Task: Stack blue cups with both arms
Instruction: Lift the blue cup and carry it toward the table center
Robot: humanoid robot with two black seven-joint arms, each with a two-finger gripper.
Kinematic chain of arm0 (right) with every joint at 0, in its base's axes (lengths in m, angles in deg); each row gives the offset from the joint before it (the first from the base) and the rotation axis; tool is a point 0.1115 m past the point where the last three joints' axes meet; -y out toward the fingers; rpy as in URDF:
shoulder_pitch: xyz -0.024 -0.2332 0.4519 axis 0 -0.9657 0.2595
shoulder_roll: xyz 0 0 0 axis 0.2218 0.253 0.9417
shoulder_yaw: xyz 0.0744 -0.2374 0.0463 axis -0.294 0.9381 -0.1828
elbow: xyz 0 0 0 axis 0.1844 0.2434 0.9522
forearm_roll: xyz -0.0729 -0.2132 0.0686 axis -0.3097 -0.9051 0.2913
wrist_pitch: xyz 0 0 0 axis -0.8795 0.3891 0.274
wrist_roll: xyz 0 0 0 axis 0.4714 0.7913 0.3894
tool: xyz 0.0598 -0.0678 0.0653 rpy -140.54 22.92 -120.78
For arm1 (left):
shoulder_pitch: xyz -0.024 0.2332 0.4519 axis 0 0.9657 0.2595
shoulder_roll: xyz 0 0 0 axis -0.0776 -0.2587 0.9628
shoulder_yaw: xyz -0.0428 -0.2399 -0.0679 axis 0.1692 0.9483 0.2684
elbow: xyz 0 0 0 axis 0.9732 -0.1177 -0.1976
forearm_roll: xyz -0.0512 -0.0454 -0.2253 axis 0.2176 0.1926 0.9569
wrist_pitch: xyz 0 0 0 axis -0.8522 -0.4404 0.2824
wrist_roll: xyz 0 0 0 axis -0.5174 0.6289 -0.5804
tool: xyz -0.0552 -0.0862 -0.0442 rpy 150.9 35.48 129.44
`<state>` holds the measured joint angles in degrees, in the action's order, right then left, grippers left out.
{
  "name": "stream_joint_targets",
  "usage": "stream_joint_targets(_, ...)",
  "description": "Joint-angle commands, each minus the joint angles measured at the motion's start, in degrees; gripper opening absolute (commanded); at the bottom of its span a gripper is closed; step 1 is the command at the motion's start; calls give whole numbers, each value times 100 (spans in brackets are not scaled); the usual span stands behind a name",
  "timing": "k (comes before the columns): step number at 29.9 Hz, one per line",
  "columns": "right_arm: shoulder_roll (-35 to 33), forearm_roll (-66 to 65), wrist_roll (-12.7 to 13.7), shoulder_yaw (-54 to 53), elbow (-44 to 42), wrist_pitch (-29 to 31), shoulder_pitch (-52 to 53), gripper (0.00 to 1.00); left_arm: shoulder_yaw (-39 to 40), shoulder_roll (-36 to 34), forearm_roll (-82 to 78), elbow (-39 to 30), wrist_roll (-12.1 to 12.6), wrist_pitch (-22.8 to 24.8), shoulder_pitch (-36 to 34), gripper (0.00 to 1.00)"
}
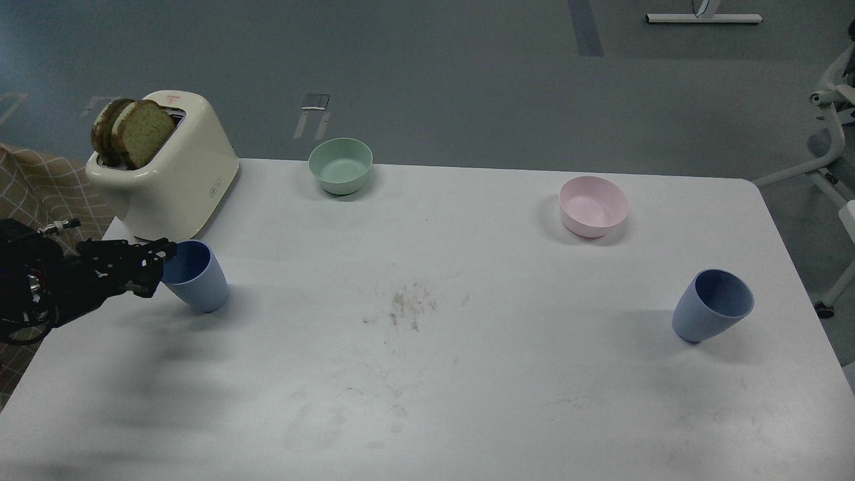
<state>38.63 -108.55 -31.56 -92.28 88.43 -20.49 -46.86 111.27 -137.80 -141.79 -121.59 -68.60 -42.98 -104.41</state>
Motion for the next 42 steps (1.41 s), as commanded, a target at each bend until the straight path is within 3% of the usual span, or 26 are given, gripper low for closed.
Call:
stream_joint_targets(1,-2,8,-1,-9,-1,0,0,100,1,0,-5,-17,-1,-1,-30,0)
stream_joint_targets(14,-11,8,-1,-9,-10,0,-44,100,10,-53,13,-386,-1,25,-487,0)
stream_joint_targets(21,-28,8,-1,-9,7,0,-114,100,1,26,-31,-773,-1,840,-1373,0)
stream_joint_targets(28,-63,8,-9,-26,-1,0,-132,100,-480,1176,-758,-914,-1,1589,-2585,0)
stream_joint_targets(33,-63,8,-9,-61,-1,0,-193,100,-1070,2028,-972,-914,-1,1659,-3236,0)
stream_joint_targets(42,-116,8,-9,-211,-1,0,-343,100,-1959,2970,-1182,-555,-1,1774,-3510,0)
